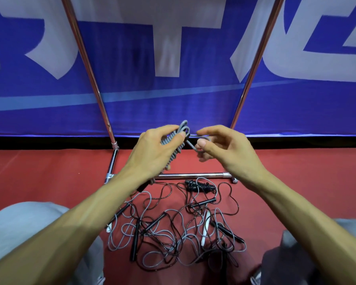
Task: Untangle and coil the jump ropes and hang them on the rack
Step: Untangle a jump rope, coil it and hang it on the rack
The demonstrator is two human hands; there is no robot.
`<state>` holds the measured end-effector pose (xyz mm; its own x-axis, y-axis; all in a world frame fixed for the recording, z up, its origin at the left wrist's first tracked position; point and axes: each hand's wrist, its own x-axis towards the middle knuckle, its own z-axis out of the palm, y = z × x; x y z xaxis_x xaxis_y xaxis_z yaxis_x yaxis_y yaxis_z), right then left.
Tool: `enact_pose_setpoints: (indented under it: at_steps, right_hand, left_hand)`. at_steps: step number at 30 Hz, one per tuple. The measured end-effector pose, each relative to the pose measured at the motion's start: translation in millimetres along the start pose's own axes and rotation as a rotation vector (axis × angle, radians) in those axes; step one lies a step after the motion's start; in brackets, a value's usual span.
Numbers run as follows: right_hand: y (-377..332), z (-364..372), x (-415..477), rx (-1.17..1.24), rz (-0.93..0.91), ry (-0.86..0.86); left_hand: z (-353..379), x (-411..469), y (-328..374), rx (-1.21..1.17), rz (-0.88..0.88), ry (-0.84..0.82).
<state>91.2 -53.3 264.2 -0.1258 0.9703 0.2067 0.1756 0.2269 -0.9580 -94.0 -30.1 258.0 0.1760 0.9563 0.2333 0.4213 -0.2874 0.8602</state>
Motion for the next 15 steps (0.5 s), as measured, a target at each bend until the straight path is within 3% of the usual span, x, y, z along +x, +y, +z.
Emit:
enact_pose_setpoints:
  at_steps: [8,12,15]
  right_hand:
    - [8,14,2,-0.169,-0.126,0.211]
    - [3,16,1,-0.075,-0.121,0.171]
    - [-2,19,-1,0.077,-0.087,0.261]
  left_hand:
    - [4,-2,7,-0.176,-0.104,-0.060]
    - [4,-1,6,-0.226,-0.145,-0.066]
    - [6,-1,5,-0.283,-0.160,-0.115]
